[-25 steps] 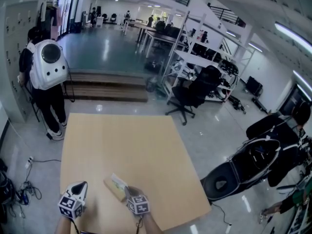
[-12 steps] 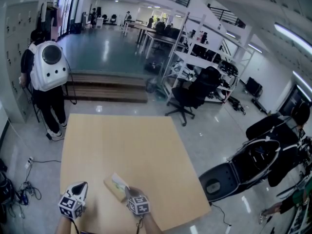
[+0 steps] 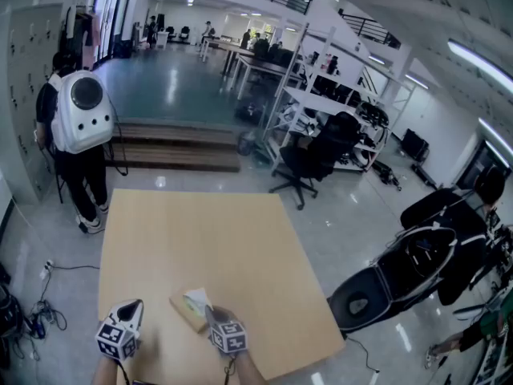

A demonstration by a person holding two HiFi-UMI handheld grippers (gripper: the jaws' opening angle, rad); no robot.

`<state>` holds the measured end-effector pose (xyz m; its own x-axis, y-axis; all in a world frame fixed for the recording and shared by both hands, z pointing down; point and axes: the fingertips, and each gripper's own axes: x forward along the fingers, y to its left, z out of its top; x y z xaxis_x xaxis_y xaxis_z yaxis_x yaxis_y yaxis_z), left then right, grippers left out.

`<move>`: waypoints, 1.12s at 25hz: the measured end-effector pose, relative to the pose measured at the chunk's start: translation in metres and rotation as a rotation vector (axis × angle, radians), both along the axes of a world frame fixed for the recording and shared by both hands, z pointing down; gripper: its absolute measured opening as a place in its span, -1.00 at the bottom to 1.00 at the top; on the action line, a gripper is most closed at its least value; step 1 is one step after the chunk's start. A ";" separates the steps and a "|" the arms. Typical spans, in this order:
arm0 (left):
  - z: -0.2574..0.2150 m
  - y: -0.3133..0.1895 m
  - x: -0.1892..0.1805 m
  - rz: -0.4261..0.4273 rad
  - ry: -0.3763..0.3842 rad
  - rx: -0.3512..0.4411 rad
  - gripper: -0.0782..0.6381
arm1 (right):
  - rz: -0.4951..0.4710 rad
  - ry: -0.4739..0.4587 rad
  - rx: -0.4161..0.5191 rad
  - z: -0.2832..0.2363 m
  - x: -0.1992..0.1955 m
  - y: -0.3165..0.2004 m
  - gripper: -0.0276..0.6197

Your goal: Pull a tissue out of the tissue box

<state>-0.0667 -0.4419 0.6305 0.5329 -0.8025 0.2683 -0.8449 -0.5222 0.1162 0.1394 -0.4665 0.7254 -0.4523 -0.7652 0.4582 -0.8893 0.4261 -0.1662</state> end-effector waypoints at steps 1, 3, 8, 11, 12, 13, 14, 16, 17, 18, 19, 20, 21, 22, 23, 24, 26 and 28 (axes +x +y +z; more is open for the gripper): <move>-0.001 0.000 -0.001 -0.001 0.001 0.001 -0.76 | 0.000 0.003 0.005 -0.002 0.000 0.000 -0.90; -0.003 0.002 -0.001 0.002 0.005 0.003 -0.76 | 0.001 0.007 0.014 -0.007 -0.002 0.001 -0.90; -0.007 0.002 0.001 0.007 0.010 0.011 -0.76 | 0.014 -0.003 0.036 -0.018 0.001 -0.001 -0.90; -0.010 0.004 0.002 0.012 0.013 0.013 -0.76 | 0.016 -0.004 0.054 -0.027 0.001 -0.001 -0.90; -0.011 0.005 0.003 0.012 0.014 0.014 -0.76 | 0.016 -0.004 0.060 -0.030 0.000 -0.001 -0.90; -0.011 0.006 0.003 0.012 0.014 0.015 -0.76 | 0.017 -0.005 0.065 -0.033 0.000 -0.001 -0.90; -0.011 0.006 0.002 0.012 0.015 0.015 -0.76 | 0.020 -0.007 0.071 -0.036 0.000 0.000 -0.90; -0.011 0.007 0.000 0.012 0.019 0.016 -0.76 | 0.022 -0.012 0.081 -0.041 -0.002 0.000 -0.90; -0.012 0.007 -0.001 0.010 0.020 0.018 -0.76 | 0.021 -0.014 0.086 -0.043 -0.004 -0.001 -0.90; -0.012 0.007 -0.003 0.009 0.020 0.020 -0.76 | 0.020 -0.016 0.092 -0.046 -0.005 -0.001 -0.90; -0.013 0.008 -0.003 0.008 0.020 0.023 -0.76 | 0.019 -0.018 0.098 -0.048 -0.006 -0.001 -0.90; -0.013 0.008 -0.003 0.008 0.019 0.025 -0.76 | 0.020 -0.020 0.105 -0.051 -0.007 0.000 -0.90; -0.013 0.009 -0.003 0.007 0.019 0.026 -0.76 | 0.021 -0.023 0.112 -0.054 -0.007 0.000 -0.90; -0.013 0.009 -0.003 0.006 0.019 0.027 -0.76 | 0.021 -0.025 0.120 -0.057 -0.006 0.000 -0.90; -0.012 0.008 -0.003 0.004 0.019 0.028 -0.76 | 0.022 -0.025 0.127 -0.059 -0.006 -0.001 -0.90; -0.010 0.007 -0.004 0.001 0.019 0.030 -0.76 | 0.022 -0.025 0.132 -0.060 -0.006 -0.002 -0.90; -0.008 0.006 -0.004 -0.001 0.018 0.034 -0.76 | 0.025 -0.021 0.140 -0.063 -0.005 -0.004 -0.90; -0.011 0.007 -0.002 0.003 0.020 0.035 -0.76 | 0.031 -0.016 0.148 -0.069 -0.003 -0.005 -0.90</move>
<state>-0.0688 -0.4351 0.6195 0.5400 -0.8098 0.2296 -0.8412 -0.5285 0.1143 0.1367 -0.4718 0.6566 -0.4342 -0.8372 0.3325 -0.8999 0.4198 -0.1182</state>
